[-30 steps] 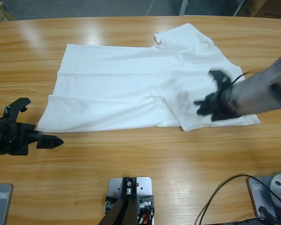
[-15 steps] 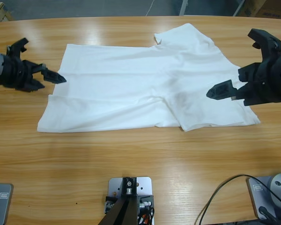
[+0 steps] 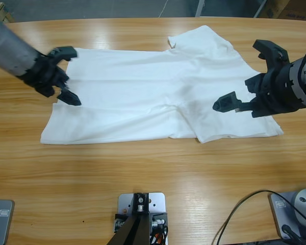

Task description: Fold clothes

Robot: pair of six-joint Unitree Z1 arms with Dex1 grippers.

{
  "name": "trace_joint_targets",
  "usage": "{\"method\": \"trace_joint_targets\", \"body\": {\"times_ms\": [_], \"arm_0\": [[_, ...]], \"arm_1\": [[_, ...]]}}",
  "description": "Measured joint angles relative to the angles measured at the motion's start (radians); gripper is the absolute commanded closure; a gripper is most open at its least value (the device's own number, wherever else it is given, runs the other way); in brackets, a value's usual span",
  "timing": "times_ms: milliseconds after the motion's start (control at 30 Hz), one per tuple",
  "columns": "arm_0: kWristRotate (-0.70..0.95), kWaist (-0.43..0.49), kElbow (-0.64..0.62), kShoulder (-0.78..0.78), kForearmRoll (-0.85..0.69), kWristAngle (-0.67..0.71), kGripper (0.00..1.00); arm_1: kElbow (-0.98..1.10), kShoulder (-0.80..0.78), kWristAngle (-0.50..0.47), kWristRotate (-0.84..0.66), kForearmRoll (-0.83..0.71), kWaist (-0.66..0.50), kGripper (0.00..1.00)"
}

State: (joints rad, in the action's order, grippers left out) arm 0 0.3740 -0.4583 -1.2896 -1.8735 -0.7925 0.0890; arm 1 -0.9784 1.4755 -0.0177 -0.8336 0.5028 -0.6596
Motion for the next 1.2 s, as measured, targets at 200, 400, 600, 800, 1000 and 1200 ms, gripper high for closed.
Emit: {"method": "trace_joint_targets", "body": {"times_ms": [200, 400, 600, 800, 1000, 1200], "arm_0": [[0.088, -0.04, -0.066, -0.104, -0.097, -0.018, 0.262], [0.103, -0.052, -0.095, -0.153, -0.112, -0.018, 0.343], [0.103, -0.053, -0.106, -0.181, -0.118, -0.018, 0.437], [0.103, -0.053, -0.106, -0.204, -0.124, -0.018, 0.389], [0.103, -0.053, -0.108, -0.221, -0.125, -0.018, 0.962], [0.102, -0.053, -0.108, -0.223, -0.137, -0.018, 1.0]], "arm_1": [[0.009, 0.014, 0.017, 0.0, -0.006, 0.0, 0.018], [0.009, 0.042, 0.021, 0.0, -0.017, 0.0, 0.041], [0.009, 0.068, 0.025, 0.0, -0.033, 0.0, 0.046], [0.009, 0.081, 0.026, 0.0, -0.04, 0.0, 0.046], [0.009, 0.086, 0.026, 0.0, -0.04, 0.0, 0.059], [0.009, 0.097, 0.028, 0.0, -0.055, 0.0, 0.059]]}}
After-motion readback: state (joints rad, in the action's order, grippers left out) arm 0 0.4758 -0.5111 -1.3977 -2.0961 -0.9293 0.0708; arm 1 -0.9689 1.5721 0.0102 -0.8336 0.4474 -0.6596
